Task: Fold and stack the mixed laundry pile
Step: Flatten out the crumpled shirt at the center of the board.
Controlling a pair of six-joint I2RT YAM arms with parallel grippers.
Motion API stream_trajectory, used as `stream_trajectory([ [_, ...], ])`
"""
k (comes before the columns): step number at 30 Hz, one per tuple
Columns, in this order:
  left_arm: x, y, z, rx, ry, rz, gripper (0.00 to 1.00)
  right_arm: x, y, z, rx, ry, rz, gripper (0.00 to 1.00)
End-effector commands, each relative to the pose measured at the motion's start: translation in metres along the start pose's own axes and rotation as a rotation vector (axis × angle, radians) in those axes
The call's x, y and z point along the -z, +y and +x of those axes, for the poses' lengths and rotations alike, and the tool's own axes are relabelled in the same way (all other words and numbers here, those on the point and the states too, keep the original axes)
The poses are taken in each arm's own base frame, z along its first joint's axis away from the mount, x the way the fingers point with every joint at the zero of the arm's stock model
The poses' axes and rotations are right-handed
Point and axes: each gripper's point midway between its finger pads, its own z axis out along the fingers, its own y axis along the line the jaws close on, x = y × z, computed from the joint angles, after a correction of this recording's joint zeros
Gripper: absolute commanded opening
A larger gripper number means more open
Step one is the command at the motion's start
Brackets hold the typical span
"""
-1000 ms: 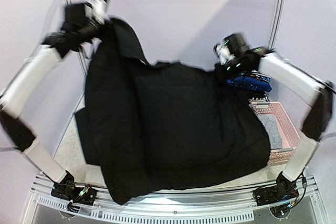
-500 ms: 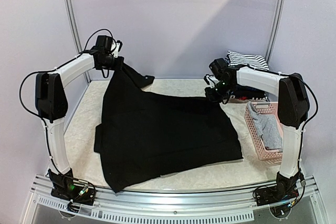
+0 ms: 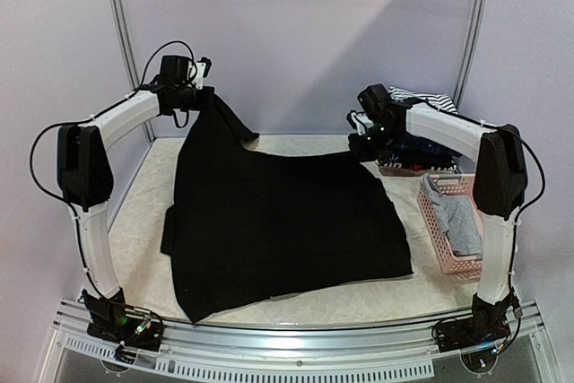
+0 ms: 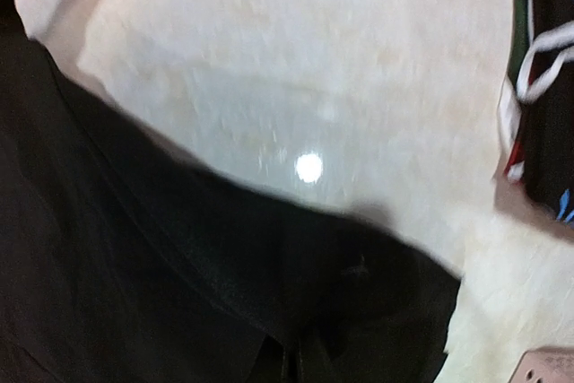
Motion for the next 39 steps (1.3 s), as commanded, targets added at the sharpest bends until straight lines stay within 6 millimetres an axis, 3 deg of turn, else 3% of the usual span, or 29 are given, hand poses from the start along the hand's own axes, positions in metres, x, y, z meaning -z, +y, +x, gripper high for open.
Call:
stream_trajectory([
  [1,-0.013,-0.004,-0.027,0.001,-0.192,0.073,0.00,-0.007,-0.023,-0.035,-0.060,-0.068,0.052,0.00],
  [4,-0.045,0.016,-0.015,0.052,-0.126,0.041,0.01,-0.022,-0.038,-0.050,-0.125,-0.071,0.023,0.00],
  [5,-0.056,0.023,-0.008,0.084,-0.082,0.033,0.06,-0.028,-0.042,-0.051,-0.140,-0.057,0.020,0.03],
  [8,-0.074,0.033,0.010,0.172,-0.015,0.030,0.40,-0.051,-0.053,-0.049,-0.157,-0.015,0.034,0.24],
  [10,-0.075,0.037,0.015,0.187,-0.013,-0.001,0.72,-0.060,-0.059,-0.049,-0.169,-0.011,0.037,0.43],
  [11,-0.074,0.037,0.017,0.190,-0.012,-0.011,0.87,-0.062,-0.060,-0.050,-0.174,-0.014,0.036,0.47],
  [12,-0.071,0.038,0.017,0.192,-0.010,-0.023,0.97,-0.061,-0.060,-0.051,-0.175,-0.019,0.032,0.50],
  [13,-0.066,0.038,0.016,0.194,-0.008,-0.039,0.99,-0.059,-0.058,-0.054,-0.173,-0.030,0.023,0.54],
  [20,-0.020,0.037,0.023,0.138,0.062,-0.197,1.00,-0.035,-0.043,-0.063,-0.146,-0.080,-0.030,0.70],
  [24,0.003,0.050,0.048,0.151,0.176,-0.315,1.00,-0.021,-0.033,-0.054,-0.116,-0.092,-0.025,0.79],
  [26,0.015,0.047,0.057,0.166,0.198,-0.318,0.99,-0.014,-0.023,-0.045,-0.096,-0.090,-0.032,0.81],
  [31,0.050,0.014,0.093,0.113,0.253,-0.295,1.00,0.007,0.015,-0.021,0.006,-0.110,-0.061,0.84],
  [32,0.057,0.005,0.111,0.093,0.285,-0.292,1.00,0.008,0.021,-0.013,0.026,-0.109,-0.061,0.84],
  [39,0.120,-0.066,0.170,-0.023,0.356,-0.216,0.95,0.030,0.077,0.043,0.219,-0.135,-0.124,0.84],
])
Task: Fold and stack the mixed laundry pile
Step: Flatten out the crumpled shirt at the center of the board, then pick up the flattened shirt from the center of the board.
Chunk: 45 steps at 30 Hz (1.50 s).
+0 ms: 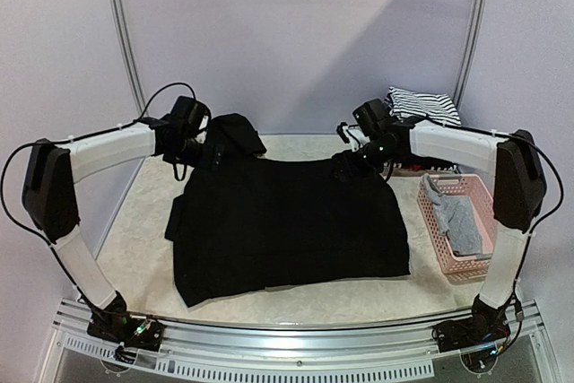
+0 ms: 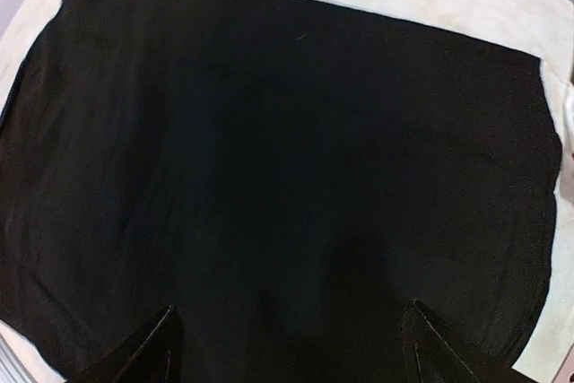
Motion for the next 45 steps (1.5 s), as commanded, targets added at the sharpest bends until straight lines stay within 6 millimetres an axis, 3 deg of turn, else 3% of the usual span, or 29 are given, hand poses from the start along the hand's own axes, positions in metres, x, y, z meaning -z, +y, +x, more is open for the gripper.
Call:
stream_trajectory([
  [1,0.040,-0.029,0.042,-0.068,0.022,0.031,0.95,0.017,0.041,0.015,0.175,-0.066,-0.032,0.84],
  [6,0.080,-0.079,0.102,-0.214,0.078,0.159,0.91,0.022,0.053,0.049,0.218,-0.056,-0.001,0.84],
  [10,0.102,-0.096,0.142,-0.282,0.106,0.175,0.91,0.033,0.058,0.070,0.176,-0.083,-0.021,0.84],
  [16,0.117,-0.109,0.194,-0.371,0.190,0.177,0.90,0.061,0.098,0.103,0.266,-0.169,-0.134,0.86],
  [20,0.119,-0.117,0.221,-0.406,0.247,0.168,0.89,0.065,0.101,0.118,0.249,-0.196,-0.161,0.86],
  [27,0.106,-0.113,0.266,-0.444,0.365,0.120,0.86,0.075,0.113,0.130,0.258,-0.235,-0.222,0.88],
  [36,0.099,-0.115,0.278,-0.449,0.381,0.131,0.83,0.070,0.106,0.134,0.235,-0.235,-0.182,0.88],
  [38,0.099,-0.111,0.277,-0.458,0.377,0.112,0.83,0.067,0.096,0.135,0.215,-0.239,-0.132,0.88],
  [42,0.103,-0.108,0.243,-0.404,0.271,0.103,0.83,0.070,0.073,0.120,0.128,-0.285,0.000,0.93],
  [45,0.104,-0.110,0.209,-0.315,0.183,0.149,0.83,0.071,0.069,0.107,0.083,-0.299,-0.003,0.95],
])
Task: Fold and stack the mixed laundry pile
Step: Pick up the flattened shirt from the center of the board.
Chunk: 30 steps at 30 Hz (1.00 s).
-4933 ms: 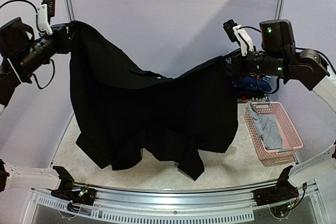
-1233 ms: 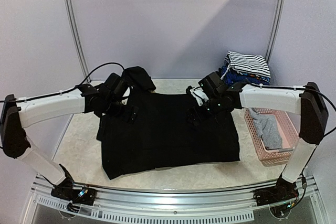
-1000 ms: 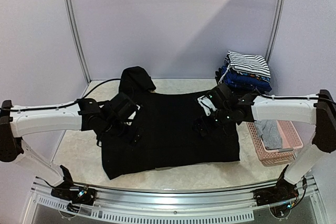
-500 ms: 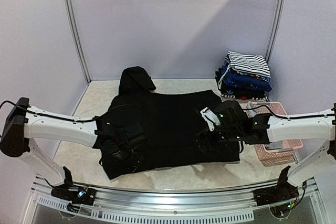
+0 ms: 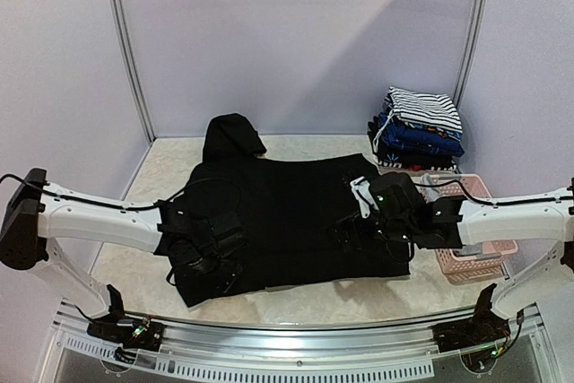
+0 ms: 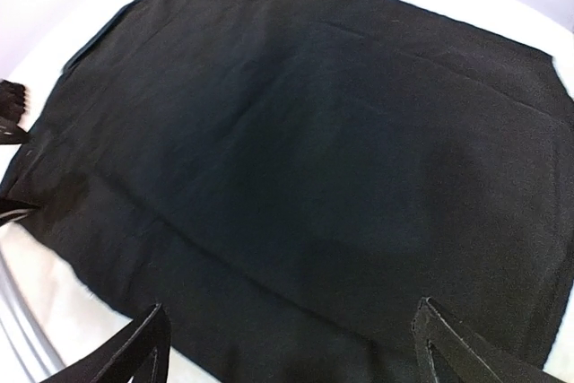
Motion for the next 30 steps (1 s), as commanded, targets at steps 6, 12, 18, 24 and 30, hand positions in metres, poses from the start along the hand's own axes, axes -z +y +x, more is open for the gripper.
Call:
stream_trajectory([
  [6,0.022,0.058,-0.082,0.253,-0.259,0.030,0.83,-0.011,-0.030,-0.038,-0.103,-0.016,0.100,0.95],
  [12,0.014,0.024,-0.055,0.127,-0.137,0.160,0.82,-0.018,-0.018,-0.020,-0.043,0.056,0.017,0.95],
  [18,0.017,-0.009,-0.010,-0.062,0.016,0.130,0.87,-0.022,-0.018,-0.015,-0.031,0.052,0.007,0.95],
  [24,0.007,-0.029,0.010,-0.138,0.092,0.139,0.86,-0.031,-0.010,-0.010,-0.027,0.073,-0.033,0.95],
  [30,-0.009,-0.052,0.024,-0.211,0.151,0.163,0.81,-0.027,-0.005,-0.001,-0.037,0.093,-0.072,0.95],
])
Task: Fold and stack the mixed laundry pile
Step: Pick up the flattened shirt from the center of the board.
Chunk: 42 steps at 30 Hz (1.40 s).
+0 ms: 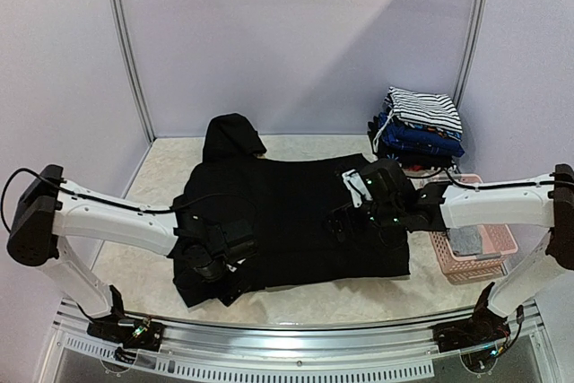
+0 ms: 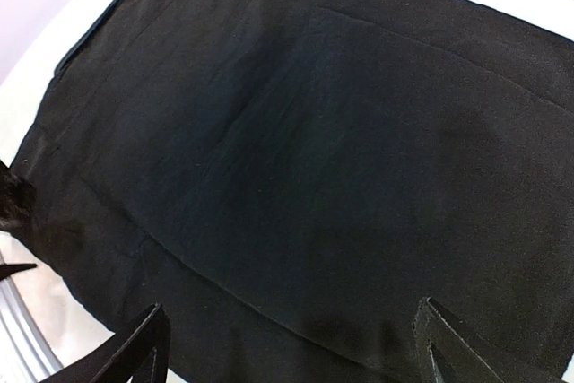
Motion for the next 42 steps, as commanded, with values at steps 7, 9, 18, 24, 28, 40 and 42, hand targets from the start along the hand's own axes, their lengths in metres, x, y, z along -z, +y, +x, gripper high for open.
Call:
stream_trajectory([
  [7,-0.008,-0.013,0.003,-0.066,0.040,-0.010,0.32,0.009,0.004,0.011,-0.014,0.001,-0.046,0.95],
  [9,0.000,-0.007,-0.002,-0.061,0.020,-0.037,0.13,0.011,0.002,0.010,-0.017,-0.007,-0.037,0.95],
  [18,0.047,0.022,-0.047,-0.047,-0.120,-0.144,0.00,0.022,-0.010,0.000,-0.030,-0.059,0.026,0.95],
  [24,0.057,0.062,-0.088,0.046,-0.163,-0.203,0.00,0.036,-0.016,-0.008,-0.052,-0.106,0.056,0.95],
  [28,0.064,0.096,-0.115,0.091,-0.174,-0.254,0.00,0.047,-0.017,-0.017,-0.068,-0.157,0.059,0.95],
  [40,0.051,0.123,-0.167,0.080,-0.156,-0.198,0.00,0.019,0.090,0.023,0.167,-0.003,-0.415,0.81],
  [42,0.046,0.123,-0.166,0.082,-0.148,-0.195,0.00,0.005,0.098,0.036,0.200,0.052,-0.411,0.78],
])
